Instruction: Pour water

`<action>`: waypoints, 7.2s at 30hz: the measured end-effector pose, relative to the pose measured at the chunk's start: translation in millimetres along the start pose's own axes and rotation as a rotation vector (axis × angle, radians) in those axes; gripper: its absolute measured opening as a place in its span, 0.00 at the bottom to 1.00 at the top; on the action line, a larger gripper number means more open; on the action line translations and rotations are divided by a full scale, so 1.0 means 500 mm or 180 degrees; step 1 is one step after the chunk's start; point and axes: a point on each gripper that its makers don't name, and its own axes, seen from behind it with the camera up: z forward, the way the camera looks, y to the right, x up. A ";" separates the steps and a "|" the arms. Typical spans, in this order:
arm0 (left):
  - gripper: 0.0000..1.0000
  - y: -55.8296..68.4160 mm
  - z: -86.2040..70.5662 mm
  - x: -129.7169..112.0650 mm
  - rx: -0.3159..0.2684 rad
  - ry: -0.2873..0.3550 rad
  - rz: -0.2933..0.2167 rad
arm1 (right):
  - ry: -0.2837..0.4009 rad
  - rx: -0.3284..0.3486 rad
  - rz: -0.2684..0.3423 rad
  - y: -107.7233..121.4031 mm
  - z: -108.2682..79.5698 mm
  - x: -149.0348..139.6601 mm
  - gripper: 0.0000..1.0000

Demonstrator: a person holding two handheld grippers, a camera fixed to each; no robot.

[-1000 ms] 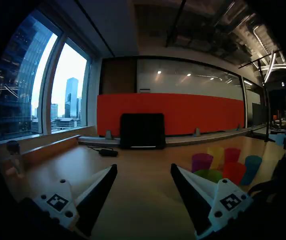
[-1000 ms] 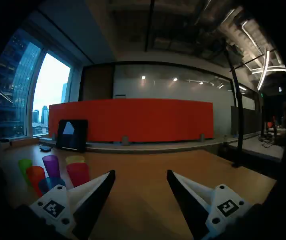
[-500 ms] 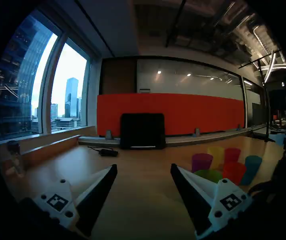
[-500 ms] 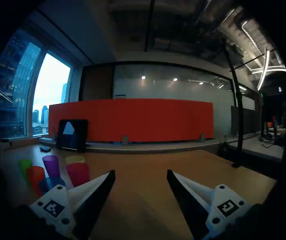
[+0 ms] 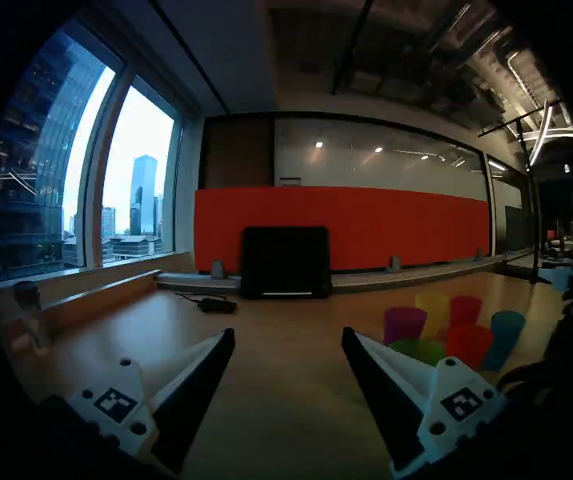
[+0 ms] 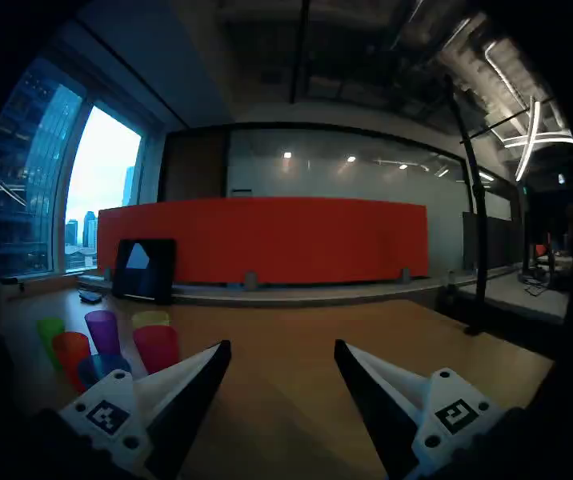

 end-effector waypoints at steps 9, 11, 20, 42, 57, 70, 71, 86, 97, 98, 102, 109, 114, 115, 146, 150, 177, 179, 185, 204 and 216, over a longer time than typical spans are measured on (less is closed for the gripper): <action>1.00 0.000 0.001 0.000 -0.0002 -0.0002 0.0001 | 0.0001 0.0001 0.0000 0.000 0.000 0.000 1.00; 1.00 0.001 0.001 0.000 -0.0004 -0.0003 0.0000 | 0.0001 0.0001 0.0000 0.000 0.000 0.000 1.00; 1.00 0.006 0.005 -0.002 -0.0014 -0.0030 -0.0023 | -0.0017 -0.0002 -0.0003 0.000 0.004 -0.005 1.00; 1.00 -0.004 0.058 0.220 -0.0179 -0.0117 -0.0059 | -0.0117 0.0240 -0.0070 -0.002 0.039 0.232 1.00; 1.00 0.035 0.092 0.399 -0.0372 -0.0052 0.0042 | -0.0080 0.0405 -0.0054 -0.022 0.058 0.405 1.00; 1.00 0.059 0.102 0.422 -0.0619 -0.0160 0.0156 | -0.0112 0.0715 0.0020 -0.053 0.062 0.442 1.00; 1.00 0.059 0.103 0.422 -0.0635 -0.0163 0.0162 | -0.0116 0.0744 0.0019 -0.055 0.062 0.443 1.00; 1.00 0.094 0.081 0.455 -0.1141 -0.0090 0.0031 | -0.0042 0.1589 -0.0077 -0.161 0.009 0.480 1.00; 1.00 0.124 0.057 0.436 -0.1462 -0.0144 0.0115 | -0.0123 0.1888 -0.0168 -0.200 -0.012 0.464 1.00; 1.00 0.128 0.055 0.432 -0.1495 -0.0157 0.0123 | -0.0140 0.1908 -0.0180 -0.203 -0.013 0.460 1.00; 1.00 0.139 0.048 0.410 -0.1619 -0.0220 0.0149 | -0.0223 0.1998 -0.0219 -0.215 -0.019 0.443 1.00; 1.00 0.151 0.043 0.361 -0.1785 -0.0350 0.0208 | -0.0401 0.2162 -0.0256 -0.233 -0.029 0.399 1.00; 1.00 0.160 0.044 0.314 -0.1880 -0.0471 0.0265 | -0.0517 0.2252 -0.0304 -0.239 -0.032 0.365 1.00; 1.00 0.162 0.044 0.304 -0.1901 -0.0499 0.0270 | -0.0542 0.2269 -0.0315 -0.240 -0.032 0.356 1.00; 1.00 0.214 0.016 0.052 -0.2282 -0.1129 0.0521 | -0.1194 0.2688 -0.0801 -0.274 -0.064 0.091 1.00; 1.00 0.221 0.008 0.032 -0.2322 -0.1177 0.0537 | -0.1246 0.2733 -0.0885 -0.276 -0.073 0.061 1.00; 1.00 0.227 -0.012 -0.108 -0.2459 -0.1629 0.0736 | -0.1672 0.2922 -0.1100 -0.289 -0.102 -0.112 1.00; 1.00 0.230 -0.010 -0.113 -0.2478 -0.1651 0.0744 | -0.1697 0.2932 -0.1103 -0.292 -0.100 -0.122 1.00; 1.00 0.242 -0.004 -0.125 -0.2536 -0.1693 0.0759 | -0.1750 0.2966 -0.1104 -0.306 -0.091 -0.144 1.00; 1.00 0.287 0.036 -0.153 -0.2670 -0.1779 0.0810 | -0.1837 0.3095 -0.1083 -0.355 -0.058 -0.184 1.00; 1.00 0.305 0.053 -0.163 -0.2693 -0.1808 0.0841 | -0.1835 0.3101 -0.1079 -0.351 -0.053 -0.185 1.00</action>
